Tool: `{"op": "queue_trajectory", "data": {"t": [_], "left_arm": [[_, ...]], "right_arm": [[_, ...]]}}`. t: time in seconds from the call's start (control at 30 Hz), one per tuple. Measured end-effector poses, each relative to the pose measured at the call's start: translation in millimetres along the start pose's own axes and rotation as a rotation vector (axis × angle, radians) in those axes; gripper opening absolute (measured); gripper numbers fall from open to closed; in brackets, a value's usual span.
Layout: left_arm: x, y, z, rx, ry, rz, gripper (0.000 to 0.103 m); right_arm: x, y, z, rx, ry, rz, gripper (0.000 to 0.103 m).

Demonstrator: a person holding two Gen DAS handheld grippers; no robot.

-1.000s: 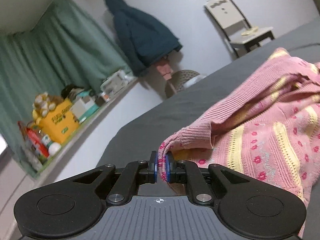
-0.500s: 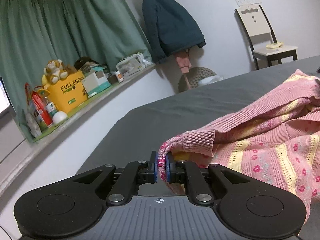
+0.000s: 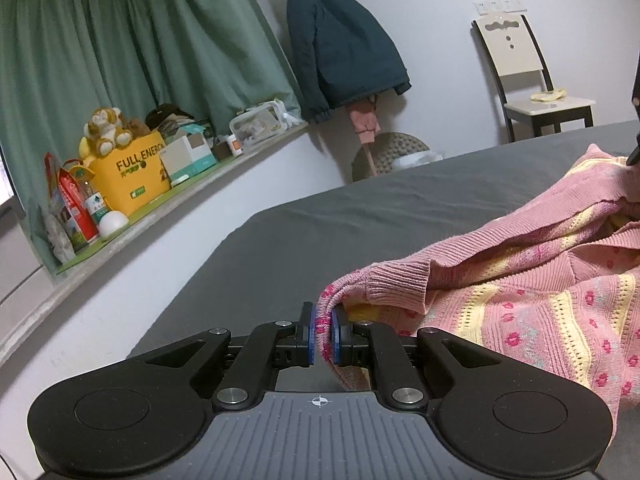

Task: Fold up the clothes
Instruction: 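Lift the sweater with both grippers and shake it out in the air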

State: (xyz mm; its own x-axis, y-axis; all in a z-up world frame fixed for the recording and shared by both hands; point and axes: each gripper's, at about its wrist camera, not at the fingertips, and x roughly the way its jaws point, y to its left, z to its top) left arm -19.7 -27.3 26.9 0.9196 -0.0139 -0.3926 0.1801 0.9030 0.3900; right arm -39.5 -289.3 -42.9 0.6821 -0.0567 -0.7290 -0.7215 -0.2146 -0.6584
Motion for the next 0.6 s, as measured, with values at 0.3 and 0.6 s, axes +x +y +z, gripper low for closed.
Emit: {"op": "queue_trajectory", "data": {"t": [0.3,0.6], "left_arm": [[-6,-4,1,0.017,-0.012,-0.003,0.010],[-19,-10,4,0.036,-0.068,0.000,0.010]], "right_arm": [[-34,14,-13,0.138,-0.050,0.014,0.009],[-73,-19,-14,0.477,-0.157,0.016,0.009]]}}
